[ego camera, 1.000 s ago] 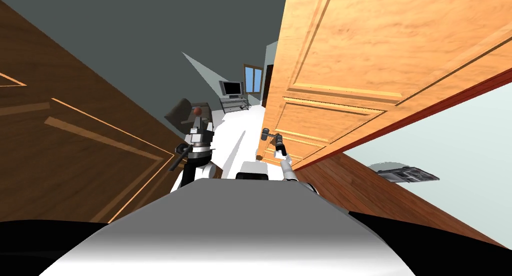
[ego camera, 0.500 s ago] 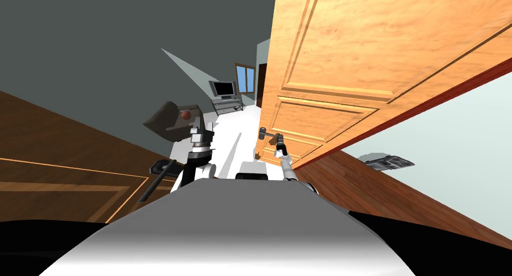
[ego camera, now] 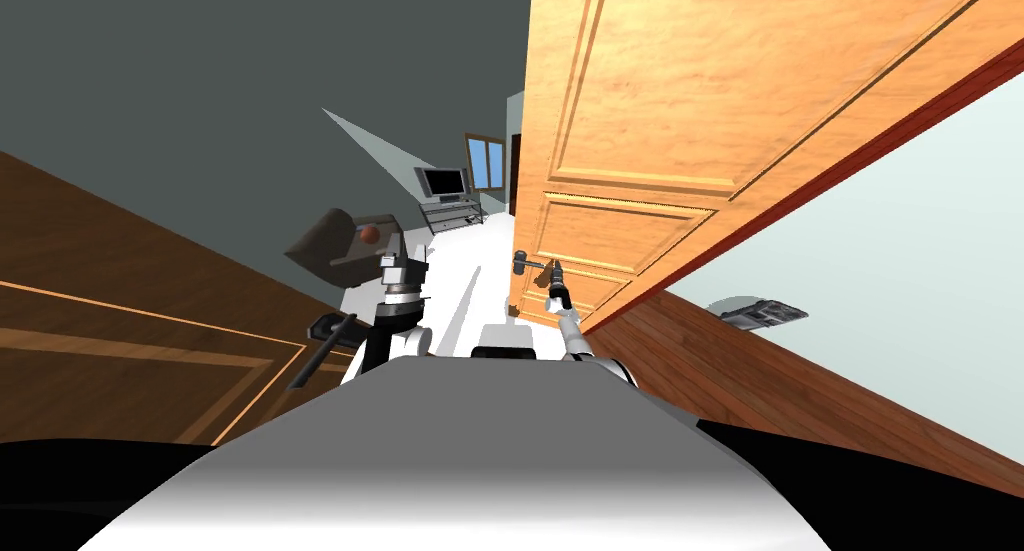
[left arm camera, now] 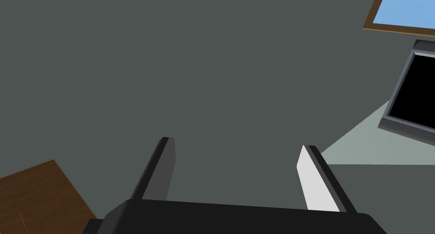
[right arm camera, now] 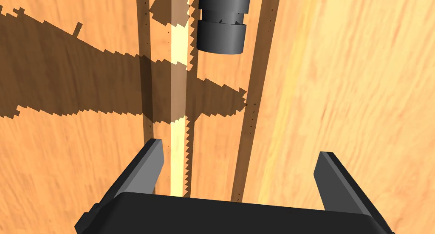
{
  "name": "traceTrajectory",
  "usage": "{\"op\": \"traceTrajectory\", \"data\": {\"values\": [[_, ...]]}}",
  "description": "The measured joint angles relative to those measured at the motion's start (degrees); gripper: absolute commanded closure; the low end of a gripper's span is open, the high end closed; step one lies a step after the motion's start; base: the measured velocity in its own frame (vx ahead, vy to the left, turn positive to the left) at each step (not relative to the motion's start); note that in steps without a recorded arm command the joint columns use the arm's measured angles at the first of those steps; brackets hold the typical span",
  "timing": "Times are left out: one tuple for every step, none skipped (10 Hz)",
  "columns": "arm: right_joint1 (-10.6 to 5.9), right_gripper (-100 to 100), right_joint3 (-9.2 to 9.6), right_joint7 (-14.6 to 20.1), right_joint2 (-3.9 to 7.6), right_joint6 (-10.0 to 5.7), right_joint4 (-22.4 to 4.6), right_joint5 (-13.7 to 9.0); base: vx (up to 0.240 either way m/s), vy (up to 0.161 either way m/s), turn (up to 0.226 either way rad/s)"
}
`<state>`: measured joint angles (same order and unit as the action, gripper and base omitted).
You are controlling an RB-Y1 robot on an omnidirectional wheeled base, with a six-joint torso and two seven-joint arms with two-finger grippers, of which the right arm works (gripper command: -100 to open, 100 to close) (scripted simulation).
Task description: Push the door open
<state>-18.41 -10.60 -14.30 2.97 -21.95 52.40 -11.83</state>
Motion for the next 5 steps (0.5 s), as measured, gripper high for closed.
{"op": "traceTrajectory", "data": {"values": [[-0.30, -100, 0.61, -0.7, 0.06, -0.32, -0.5, -1.0, -0.025, 0.004, -0.043], [-0.35, -100, 1.26, -1.4, 0.11, -0.53, -0.6, -2.1, -0.025, 0.001, -0.048], [-0.65, -100, 1.82, -2.1, 0.10, -0.69, -0.9, -3.1, -0.026, 0.002, -0.040], [-1.09, -100, 2.48, -2.8, 0.16, -1.22, -1.7, -4.2, -0.031, 0.002, -0.059], [-1.17, -100, 3.06, -3.6, 0.05, -1.36, -1.7, -5.2, -0.035, 0.005, -0.055]]}}
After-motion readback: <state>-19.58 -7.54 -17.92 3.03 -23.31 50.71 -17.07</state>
